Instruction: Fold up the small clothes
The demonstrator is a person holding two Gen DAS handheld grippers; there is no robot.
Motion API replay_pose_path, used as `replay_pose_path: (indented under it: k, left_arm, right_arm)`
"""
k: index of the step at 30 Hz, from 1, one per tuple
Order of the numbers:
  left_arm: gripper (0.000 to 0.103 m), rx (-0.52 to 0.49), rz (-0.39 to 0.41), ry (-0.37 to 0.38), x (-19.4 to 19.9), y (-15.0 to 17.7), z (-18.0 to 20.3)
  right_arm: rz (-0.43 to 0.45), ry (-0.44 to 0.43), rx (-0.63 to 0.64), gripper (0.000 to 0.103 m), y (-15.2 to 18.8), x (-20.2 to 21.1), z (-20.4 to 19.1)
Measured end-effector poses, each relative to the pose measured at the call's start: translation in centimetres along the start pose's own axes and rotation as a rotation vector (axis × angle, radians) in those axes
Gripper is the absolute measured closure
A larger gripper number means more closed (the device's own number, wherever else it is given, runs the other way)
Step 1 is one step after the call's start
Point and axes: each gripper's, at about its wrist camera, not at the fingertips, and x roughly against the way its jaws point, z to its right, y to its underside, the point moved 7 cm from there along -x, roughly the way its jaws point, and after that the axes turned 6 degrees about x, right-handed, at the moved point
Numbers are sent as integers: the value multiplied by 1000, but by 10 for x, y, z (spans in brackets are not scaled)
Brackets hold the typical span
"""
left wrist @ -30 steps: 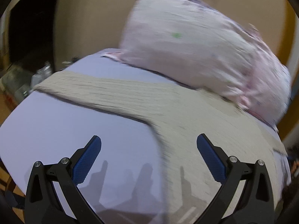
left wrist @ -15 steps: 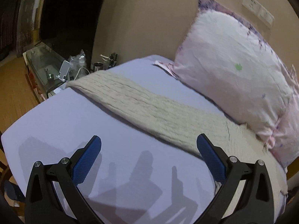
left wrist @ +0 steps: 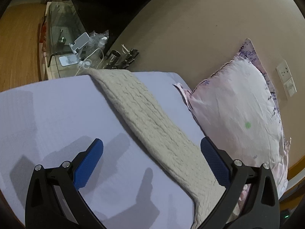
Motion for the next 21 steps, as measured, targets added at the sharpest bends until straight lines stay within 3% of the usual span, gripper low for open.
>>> replay_pose_path:
  k: [2, 4, 6, 13, 15, 18, 19, 21]
  left_arm:
    - [1, 18, -9, -1, -6, -6, 0]
    - [4, 40, -28, -3, -15, -11, -2]
    - [9, 60, -46, -5, -25, -15, -2]
    - [27, 143, -47, -27, -48, -37, -13]
    - [37, 162, -45, -41, -51, -44, -18]
    - [72, 166, -53, -104, -57, -53, -26]
    - [90, 155, -50, -124, -57, -55, -26]
    - [94, 78, -11, -143, -51, -59, -6]
  right_arm:
    - [-90, -70, 27, 80, 17, -24, -29]
    - [-53, -50, 12, 44, 19, -13, -28]
    - [4, -1, -30, 33, 14, 5, -7]
    - [77, 68, -197, 28, 12, 65, 77]
    - [105, 70, -242, 28, 10, 80, 92]
    - [124, 79, -270, 28, 12, 86, 108]
    - [127, 81, -271, 27, 12, 87, 112]
    - [137, 91, -275, 26, 12, 94, 120]
